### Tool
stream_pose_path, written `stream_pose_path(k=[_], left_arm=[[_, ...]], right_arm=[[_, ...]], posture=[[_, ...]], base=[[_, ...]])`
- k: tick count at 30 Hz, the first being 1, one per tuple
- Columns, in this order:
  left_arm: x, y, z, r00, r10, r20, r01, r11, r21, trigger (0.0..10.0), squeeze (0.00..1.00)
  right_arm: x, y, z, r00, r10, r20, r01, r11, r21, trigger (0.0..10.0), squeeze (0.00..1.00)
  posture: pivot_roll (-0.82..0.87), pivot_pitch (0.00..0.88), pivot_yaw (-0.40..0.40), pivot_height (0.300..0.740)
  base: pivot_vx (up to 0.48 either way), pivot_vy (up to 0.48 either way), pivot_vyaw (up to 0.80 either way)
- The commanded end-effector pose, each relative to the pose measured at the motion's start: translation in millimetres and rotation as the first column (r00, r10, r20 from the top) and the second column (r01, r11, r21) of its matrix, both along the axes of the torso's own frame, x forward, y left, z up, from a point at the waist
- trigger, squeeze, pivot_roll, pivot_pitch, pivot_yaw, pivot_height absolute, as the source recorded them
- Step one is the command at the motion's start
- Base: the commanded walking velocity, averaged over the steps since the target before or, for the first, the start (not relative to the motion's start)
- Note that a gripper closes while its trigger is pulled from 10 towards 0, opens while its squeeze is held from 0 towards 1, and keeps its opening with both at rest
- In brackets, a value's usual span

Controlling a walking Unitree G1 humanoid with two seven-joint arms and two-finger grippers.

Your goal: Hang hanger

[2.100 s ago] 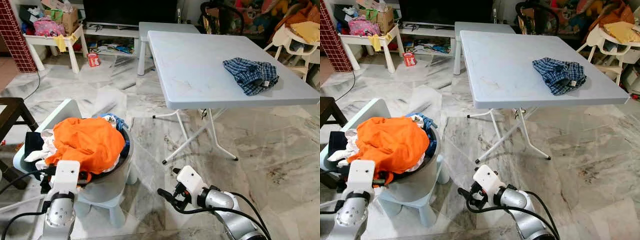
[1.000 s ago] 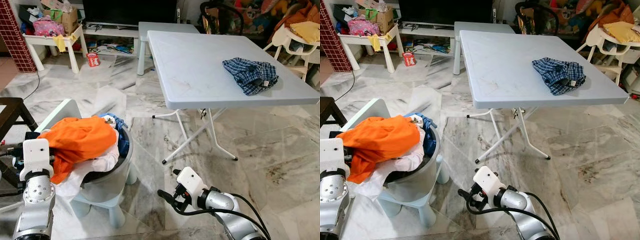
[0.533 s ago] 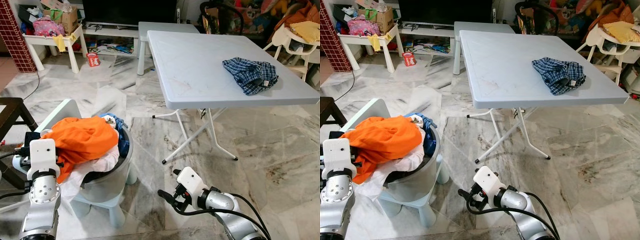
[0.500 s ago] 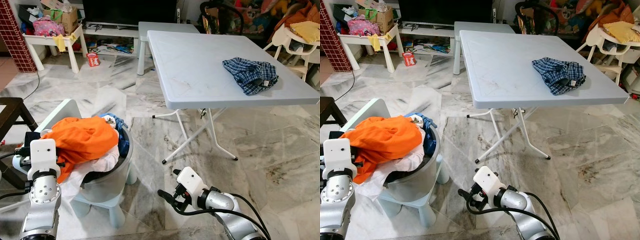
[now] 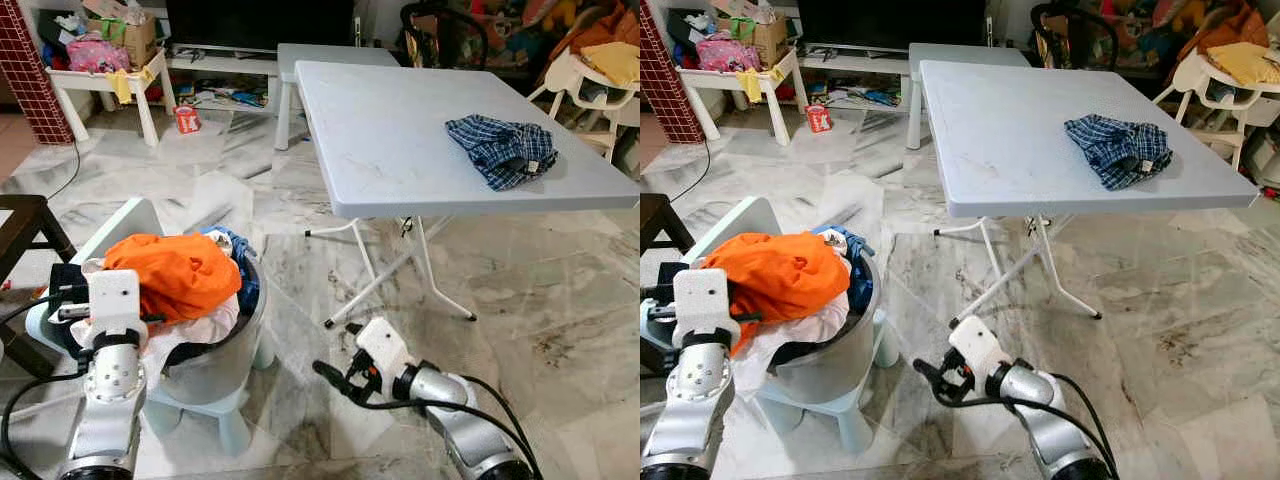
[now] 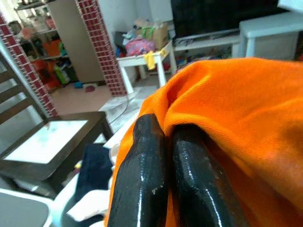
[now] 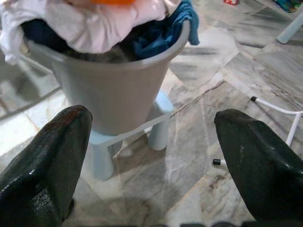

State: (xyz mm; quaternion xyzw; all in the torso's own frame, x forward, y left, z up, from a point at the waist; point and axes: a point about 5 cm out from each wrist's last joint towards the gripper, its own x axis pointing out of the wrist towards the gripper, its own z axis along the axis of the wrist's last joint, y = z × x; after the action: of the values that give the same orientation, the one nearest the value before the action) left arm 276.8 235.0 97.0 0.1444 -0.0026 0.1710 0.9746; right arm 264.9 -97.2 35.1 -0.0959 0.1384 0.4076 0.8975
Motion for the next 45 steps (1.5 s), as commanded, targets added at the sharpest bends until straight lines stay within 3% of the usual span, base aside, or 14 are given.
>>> stream_pose_path(k=[1,10,12,20,21,26,30,32,34,36,37,39,44,45], left_arm=[[6.1,-14.0,12,0.996,-0.069,0.049,0.069,0.998,0.013,0.0,0.00],[11.8,-55.5,44,0.943,-0.276,0.188,0.288,0.957,-0.043,0.0,0.00],[14.7,-75.4,73,0.869,-0.395,0.298,0.414,0.910,0.000,0.0,0.00],[25.9,-105.5,132,0.726,-0.514,0.457,0.536,0.839,0.092,0.0,0.00],[27.5,-115.4,147,0.678,-0.548,0.490,0.573,0.811,0.117,0.0,0.00],[27.1,-128.8,167,0.622,-0.580,0.526,0.631,0.769,0.103,0.0,0.00],[26.8,-128.3,156,0.650,-0.569,0.503,0.647,0.762,0.024,0.0,0.00],[26.2,-121.7,135,0.703,-0.557,0.442,0.629,0.777,-0.020,0.0,0.00],[20.2,-104.0,93,0.802,-0.511,0.309,0.553,0.831,-0.064,0.0,0.00],[15.2,-95.7,72,0.840,-0.489,0.235,0.517,0.853,-0.071,0.0,0.00],[10.0,-88.9,58,0.864,-0.466,0.190,0.487,0.869,-0.082,0.4,0.00],[-5.4,-73.6,21,0.909,-0.411,0.073,0.417,0.902,-0.112,3.4,0.00],[-23.3,-65.8,-11,0.922,-0.385,-0.036,0.377,0.915,-0.145,5.6,0.00],[-26.0,-66.0,-15,0.924,-0.379,-0.049,0.368,0.917,-0.151,4.9,0.00]], right_arm=[[4.2,-1.8,3,1.000,-0.011,-0.002,0.011,1.000,0.018,10.0,0.00],[18.8,-6.4,12,0.998,-0.068,0.003,0.068,0.996,0.054,10.0,0.00],[24.4,-9.4,14,0.995,-0.099,0.003,0.098,0.993,0.062,10.0,0.00],[28.3,-6.1,10,0.991,-0.131,0.007,0.131,0.990,0.044,10.0,0.00],[30.1,-5.4,10,0.988,-0.155,0.017,0.154,0.987,0.038,10.0,0.00],[39.8,-11.8,11,0.953,-0.303,0.014,0.302,0.952,0.059,10.0,0.00],[44.4,-20.4,13,0.912,-0.410,0.012,0.407,0.909,0.086,10.0,0.00],[45.6,-26.6,12,0.886,-0.464,0.009,0.462,0.883,0.088,10.0,0.00],[47.2,-37.2,9,0.836,-0.549,-0.010,0.547,0.832,0.094,10.0,0.00],[47.8,-41.4,8,0.816,-0.578,-0.020,0.577,0.811,0.093,10.0,0.00],[48.3,-44.5,7,0.802,-0.597,-0.029,0.597,0.798,0.090,10.0,0.00],[49.6,-50.9,4,0.771,-0.635,-0.055,0.637,0.767,0.074,10.0,0.00],[51.1,-51.5,4,0.772,-0.633,-0.059,0.636,0.769,0.070,10.0,0.00],[51.6,-50.9,4,0.774,-0.631,-0.059,0.634,0.771,0.069,10.0,0.00]], posture=[[0.06,0.000,-0.079,0.740],[0.07,0.000,-0.086,0.740],[0.08,0.000,-0.086,0.740],[0.09,0.000,-0.076,0.740],[0.09,0.000,-0.072,0.740],[0.09,0.000,-0.066,0.740],[0.08,0.000,-0.066,0.740],[0.08,0.000,-0.065,0.740],[0.08,0.000,-0.067,0.740],[0.08,0.000,-0.068,0.740],[0.09,0.000,-0.071,0.740],[0.09,0.000,-0.074,0.740],[0.10,0.000,-0.085,0.740],[0.10,0.000,-0.090,0.740]], base=[[0.000,0.000,0.00],[0.000,0.000,0.00],[0.000,0.000,0.00],[0.000,0.000,0.00],[0.000,0.000,0.00],[0.000,0.000,0.00],[0.000,0.000,0.00],[0.000,0.000,0.00],[0.000,0.000,0.00],[0.000,0.000,0.00],[0.000,0.000,0.00],[0.000,0.000,0.00],[0.000,0.000,-0.58],[0.000,0.000,-0.64]])
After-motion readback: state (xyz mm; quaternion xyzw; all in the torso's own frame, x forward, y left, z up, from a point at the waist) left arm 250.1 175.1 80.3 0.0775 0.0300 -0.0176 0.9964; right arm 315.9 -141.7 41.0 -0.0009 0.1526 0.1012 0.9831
